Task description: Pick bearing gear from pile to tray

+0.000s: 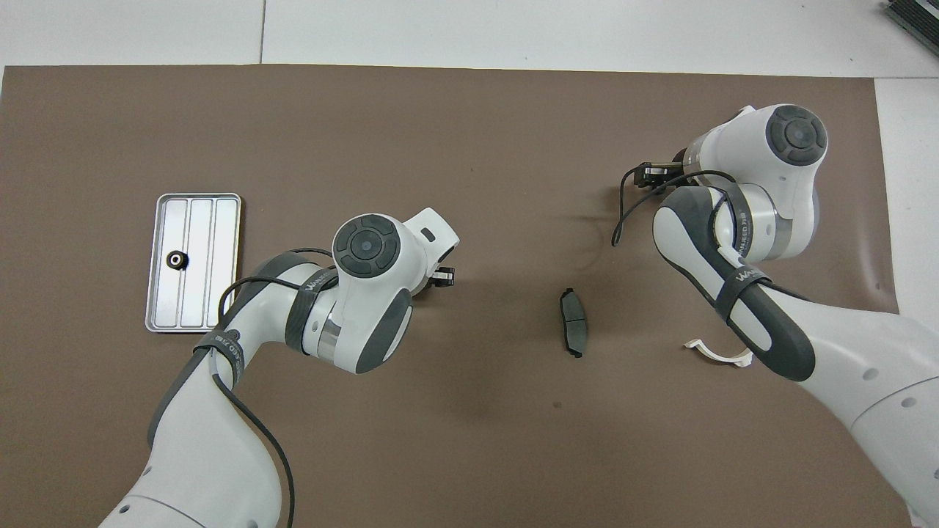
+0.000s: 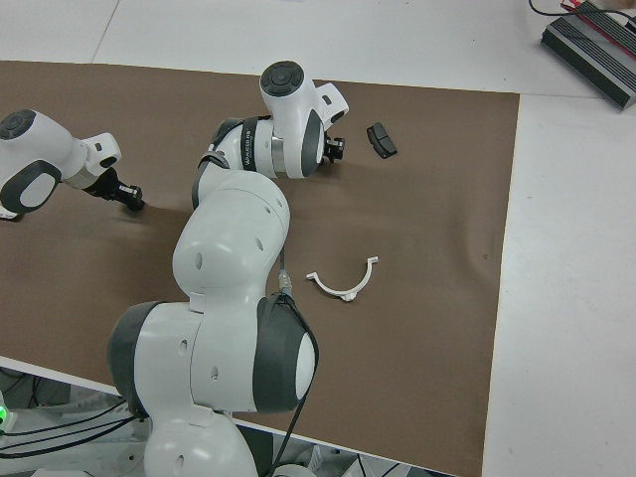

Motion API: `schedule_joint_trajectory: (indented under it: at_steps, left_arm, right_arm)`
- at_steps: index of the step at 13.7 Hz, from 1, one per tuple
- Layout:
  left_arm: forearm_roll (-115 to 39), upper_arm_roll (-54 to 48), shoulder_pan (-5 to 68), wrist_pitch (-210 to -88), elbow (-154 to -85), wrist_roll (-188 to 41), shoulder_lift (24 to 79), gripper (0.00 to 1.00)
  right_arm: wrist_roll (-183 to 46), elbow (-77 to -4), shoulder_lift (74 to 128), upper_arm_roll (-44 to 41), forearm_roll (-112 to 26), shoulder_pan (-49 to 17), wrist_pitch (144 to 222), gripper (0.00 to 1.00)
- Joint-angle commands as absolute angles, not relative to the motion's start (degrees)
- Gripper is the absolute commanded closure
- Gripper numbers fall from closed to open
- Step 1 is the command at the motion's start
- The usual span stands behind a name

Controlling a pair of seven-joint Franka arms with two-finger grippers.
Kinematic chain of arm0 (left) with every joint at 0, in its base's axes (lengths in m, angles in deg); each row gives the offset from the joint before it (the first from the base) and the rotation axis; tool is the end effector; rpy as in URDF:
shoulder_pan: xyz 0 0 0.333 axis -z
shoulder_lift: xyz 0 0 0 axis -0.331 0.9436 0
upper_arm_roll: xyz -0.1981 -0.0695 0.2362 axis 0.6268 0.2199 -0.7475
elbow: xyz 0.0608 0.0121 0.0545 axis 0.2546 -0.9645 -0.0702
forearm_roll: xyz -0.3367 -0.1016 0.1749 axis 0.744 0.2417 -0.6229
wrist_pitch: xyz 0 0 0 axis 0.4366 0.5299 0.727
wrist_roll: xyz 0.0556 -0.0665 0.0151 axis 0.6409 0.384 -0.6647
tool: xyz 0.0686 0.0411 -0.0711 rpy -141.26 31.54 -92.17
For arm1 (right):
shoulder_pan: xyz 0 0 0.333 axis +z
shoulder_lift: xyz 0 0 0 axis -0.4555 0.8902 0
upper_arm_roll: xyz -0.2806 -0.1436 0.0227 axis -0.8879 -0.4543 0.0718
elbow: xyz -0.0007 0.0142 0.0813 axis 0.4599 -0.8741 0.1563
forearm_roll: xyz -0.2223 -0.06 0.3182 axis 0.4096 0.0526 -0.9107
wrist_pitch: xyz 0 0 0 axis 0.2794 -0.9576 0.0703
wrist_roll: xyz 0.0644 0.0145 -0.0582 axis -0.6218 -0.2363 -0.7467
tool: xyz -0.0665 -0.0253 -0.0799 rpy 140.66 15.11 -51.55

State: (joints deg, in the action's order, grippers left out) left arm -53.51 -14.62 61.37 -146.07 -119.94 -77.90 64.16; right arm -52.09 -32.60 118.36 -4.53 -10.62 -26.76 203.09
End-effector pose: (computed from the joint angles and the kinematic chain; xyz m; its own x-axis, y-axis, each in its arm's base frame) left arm 0.5215 -0.3532 0.2946 0.9915 -0.1264 0.0308 -0.1286 -0.9882 0.0837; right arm 0.6947 0.0516 0.2927 0.9850 -0.0654 0.1596 -0.0595 -0.9974 -0.0417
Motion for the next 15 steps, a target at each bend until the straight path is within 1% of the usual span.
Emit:
schedule_joint_trajectory:
  at_steps: [1, 2, 3, 4, 5, 6, 8, 9, 12, 15]
  left_arm:
    - [-54.14, -15.73, 61.78, -145.02, -121.08, -78.4, 63.42, 0.87]
    - [-54.14, -15.82, 61.6, -143.79, -120.03, -78.32, 63.51, 0.88]
    - [-54.05, -15.91, 61.52, -141.95, -118.36, -78.4, 63.69, 0.87]
    - [-54.14, -15.91, 61.08, -140.11, -116.78, -78.32, 63.86, 0.81]
    - [-54.14, -15.91, 60.47, -139.31, -115.63, -78.32, 63.95, 0.72]
    - [-54.05, -15.91, 60.37, -139.3, -115.19, -78.32, 63.95, 0.63]
    - [-54.05, -15.91, 60.11, -139.39, -114.48, -78.4, 63.86, 0.48]
    - [-54.05, -15.91, 59.76, -139.47, -114.39, -78.4, 63.95, 0.44]
    - [-54.14, -15.82, 59.41, -141.05, -115.18, -78.58, 64.04, 0.43]
    - [-54.14, -15.91, 59.49, -144.38, -117.72, -78.4, 63.86, 0.43]
  right_arm:
    - [-53.74, -33.09, 118.49, -3.83, -11.82, -27.45, 203.34, 0.48]
    - [-53.74, -33.09, 118.49, -3.83, -11.82, -27.36, 202.82, 0.55]
    - [-53.74, -33.09, 118.4, -3.83, -11.82, -27.36, 202.46, 0.66]
    - [-53.74, -33.26, 118.14, -3.83, -11.82, -27.45, 202.37, 0.78]
    - [-53.74, -33.26, 117.97, -3.83, -11.82, -27.45, 201.94, 0.94]
    - [-53.66, -33.26, 117.53, -3.83, -11.91, -27.45, 201.24, 1.0]
    - [-53.22, -33.18, 115.78, -3.83, -11.91, -27.19, 199.13, 1.0]
    - [-52.87, -33.18, 114.46, -3.83, -11.91, -26.75, 197.9, 1.0]
    - [-49.02, -32.56, 111.9, -2.61, -12.0, -25.17, 194.91, 1.0]
    - [-40.94, -31.16, 111.64, -1.63, -11.91, -22.01, 194.9, 1.0]
